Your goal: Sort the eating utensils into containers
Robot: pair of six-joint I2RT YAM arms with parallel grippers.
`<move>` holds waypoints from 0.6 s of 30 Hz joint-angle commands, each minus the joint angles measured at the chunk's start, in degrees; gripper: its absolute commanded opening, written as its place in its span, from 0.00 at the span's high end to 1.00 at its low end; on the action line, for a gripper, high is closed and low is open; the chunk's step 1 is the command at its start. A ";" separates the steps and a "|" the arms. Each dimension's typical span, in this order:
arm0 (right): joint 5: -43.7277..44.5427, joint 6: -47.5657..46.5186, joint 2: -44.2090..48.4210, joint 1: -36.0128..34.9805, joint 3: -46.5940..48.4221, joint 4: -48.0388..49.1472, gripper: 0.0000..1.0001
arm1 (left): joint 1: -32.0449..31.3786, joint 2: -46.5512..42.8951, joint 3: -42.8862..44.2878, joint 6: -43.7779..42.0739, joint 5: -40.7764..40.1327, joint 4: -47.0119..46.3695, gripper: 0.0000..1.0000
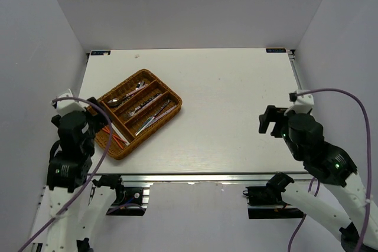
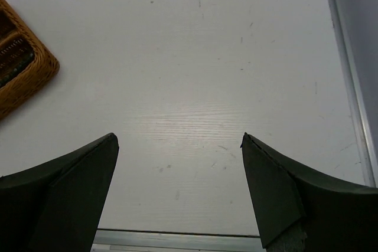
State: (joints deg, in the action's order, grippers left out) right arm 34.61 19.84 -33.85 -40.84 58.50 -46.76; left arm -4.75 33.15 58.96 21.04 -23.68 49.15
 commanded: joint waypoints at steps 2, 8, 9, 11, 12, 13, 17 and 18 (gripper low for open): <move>4.76 -3.14 6.76 0.15 1.44 -4.03 0.11 | -7.36 -4.57 3.97 -2.40 -13.05 7.36 0.02; 6.70 -3.31 10.29 0.15 3.63 -7.54 0.11 | -10.27 -8.10 5.99 -1.88 -14.29 10.18 0.02; 6.87 -3.14 10.12 0.15 4.07 -8.08 0.11 | -10.19 -8.01 5.91 -1.96 -13.94 9.92 0.02; 6.70 -2.52 10.12 0.15 4.60 -8.96 0.11 | -10.19 -7.92 5.64 -2.67 -12.98 9.39 0.02; 6.70 -2.35 10.46 0.15 4.78 -9.22 0.11 | -10.19 -7.92 5.64 -2.67 -12.88 9.48 0.02; 6.09 -2.34 10.64 0.15 4.69 -9.22 0.11 | -10.19 -7.83 6.08 -2.49 -13.05 10.00 0.02; 4.68 -2.26 11.78 0.15 4.08 -8.70 0.11 | -10.19 -8.97 7.57 -1.70 -14.02 11.85 0.02; 4.59 -2.34 11.96 0.15 3.82 -8.52 0.11 | -10.19 -9.41 7.49 -1.70 -14.02 11.85 0.02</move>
State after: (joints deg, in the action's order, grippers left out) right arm 39.00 17.56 -22.92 -40.82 61.30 -55.68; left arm -14.76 24.45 64.47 19.40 -36.45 59.16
